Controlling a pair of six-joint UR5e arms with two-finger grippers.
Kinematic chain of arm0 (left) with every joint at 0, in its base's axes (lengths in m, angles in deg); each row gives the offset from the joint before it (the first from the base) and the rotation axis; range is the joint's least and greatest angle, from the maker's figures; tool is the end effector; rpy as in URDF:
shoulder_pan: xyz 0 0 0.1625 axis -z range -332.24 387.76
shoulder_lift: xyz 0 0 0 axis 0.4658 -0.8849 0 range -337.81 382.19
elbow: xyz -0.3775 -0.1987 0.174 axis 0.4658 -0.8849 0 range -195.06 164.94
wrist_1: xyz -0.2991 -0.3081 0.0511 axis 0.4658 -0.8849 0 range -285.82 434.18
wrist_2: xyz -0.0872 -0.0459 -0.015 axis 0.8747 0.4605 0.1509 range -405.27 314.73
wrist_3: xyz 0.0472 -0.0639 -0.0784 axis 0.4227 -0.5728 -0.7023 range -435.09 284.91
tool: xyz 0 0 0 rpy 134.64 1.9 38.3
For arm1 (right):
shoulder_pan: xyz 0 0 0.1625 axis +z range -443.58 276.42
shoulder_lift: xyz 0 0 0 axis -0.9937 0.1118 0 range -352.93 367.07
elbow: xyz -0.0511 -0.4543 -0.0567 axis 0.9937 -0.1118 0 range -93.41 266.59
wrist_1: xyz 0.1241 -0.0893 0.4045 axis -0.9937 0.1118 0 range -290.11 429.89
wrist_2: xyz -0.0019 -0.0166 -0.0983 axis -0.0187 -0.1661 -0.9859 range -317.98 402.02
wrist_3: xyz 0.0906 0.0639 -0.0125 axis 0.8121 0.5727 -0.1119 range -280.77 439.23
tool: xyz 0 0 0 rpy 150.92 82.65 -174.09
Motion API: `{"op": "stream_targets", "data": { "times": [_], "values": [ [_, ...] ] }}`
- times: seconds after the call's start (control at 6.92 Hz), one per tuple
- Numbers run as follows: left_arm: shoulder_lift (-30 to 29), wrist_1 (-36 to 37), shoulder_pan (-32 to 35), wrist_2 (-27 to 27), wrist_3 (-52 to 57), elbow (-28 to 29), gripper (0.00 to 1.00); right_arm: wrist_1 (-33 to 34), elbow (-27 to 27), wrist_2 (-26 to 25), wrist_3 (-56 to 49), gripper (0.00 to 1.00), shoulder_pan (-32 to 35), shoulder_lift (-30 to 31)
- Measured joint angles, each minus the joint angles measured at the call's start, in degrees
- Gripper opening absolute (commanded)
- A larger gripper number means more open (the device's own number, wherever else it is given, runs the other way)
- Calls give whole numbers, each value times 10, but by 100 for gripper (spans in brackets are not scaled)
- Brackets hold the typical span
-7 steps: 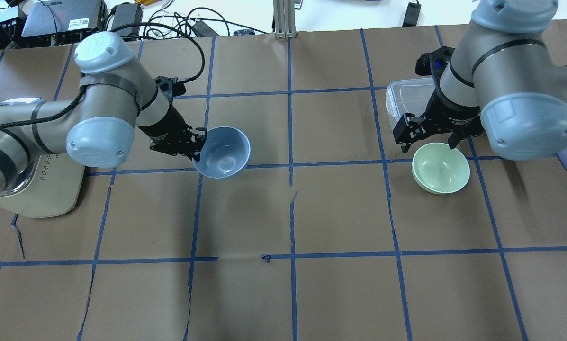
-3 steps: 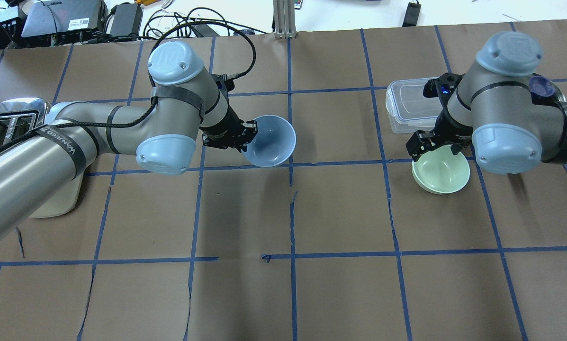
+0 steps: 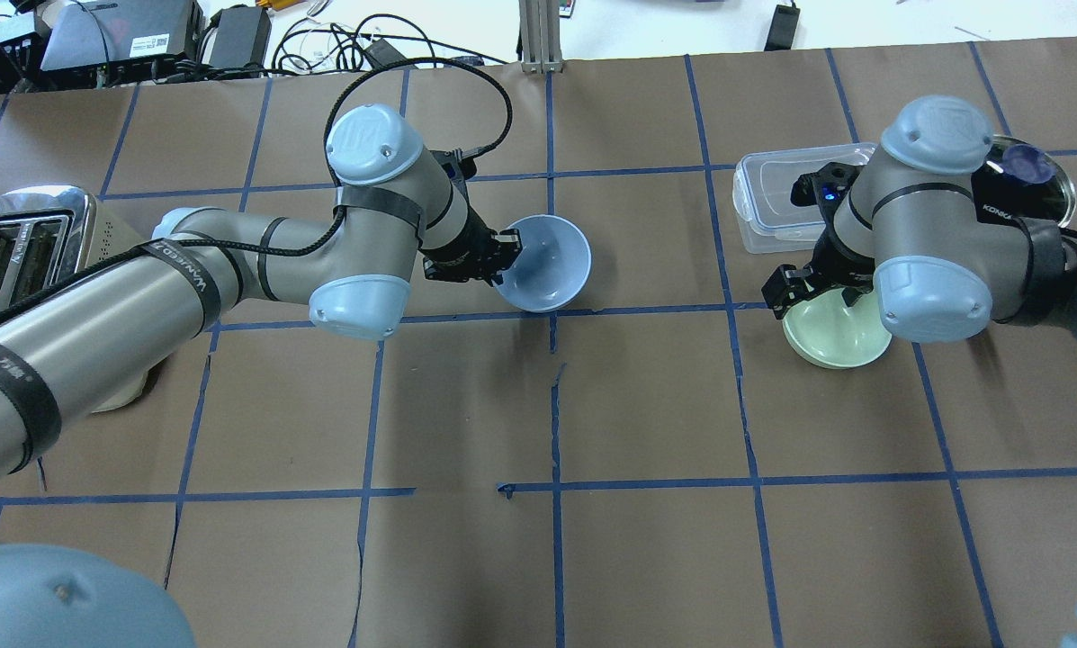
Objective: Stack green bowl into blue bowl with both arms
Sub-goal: 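Carry blue bowl toward table center with left gripper while right gripper lifts green bowl, then set the blue bowl down at the table center and open the left gripper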
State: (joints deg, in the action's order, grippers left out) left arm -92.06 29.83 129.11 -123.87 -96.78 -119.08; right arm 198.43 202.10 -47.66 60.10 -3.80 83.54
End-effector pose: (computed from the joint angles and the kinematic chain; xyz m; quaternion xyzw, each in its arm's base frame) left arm -0.2753 -0.5822 0.2320 0.0831 -0.9895 0.0331 0.1132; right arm 0.0385 -0.5414 0.2388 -0.0777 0.9970 0.0036 0.0039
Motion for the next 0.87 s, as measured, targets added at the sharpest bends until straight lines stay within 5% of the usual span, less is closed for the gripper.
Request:
{"op": "stream_targets", "data": {
  "times": [0.14, 0.29, 0.43, 0.58, 0.87],
  "values": [
    [-9, 7, 8, 0, -7, 2, 10, 3, 1, 0, -6, 99, 1, -8],
    [-14, 14, 14, -2, -9, 3, 70, 5, 1, 1, -13, 79, 2, -14],
    [-13, 16, 17, -4, -8, 3, 81, 7, 1, 8, -19, 46, 2, -19],
    [-6, 15, 15, -9, -2, 3, 87, 10, 1, 18, -25, 0, 2, -24],
    [12, -5, -1, -40, 36, 10, 96, 10, 1, 21, -28, 0, 2, -27]
  ]
}}
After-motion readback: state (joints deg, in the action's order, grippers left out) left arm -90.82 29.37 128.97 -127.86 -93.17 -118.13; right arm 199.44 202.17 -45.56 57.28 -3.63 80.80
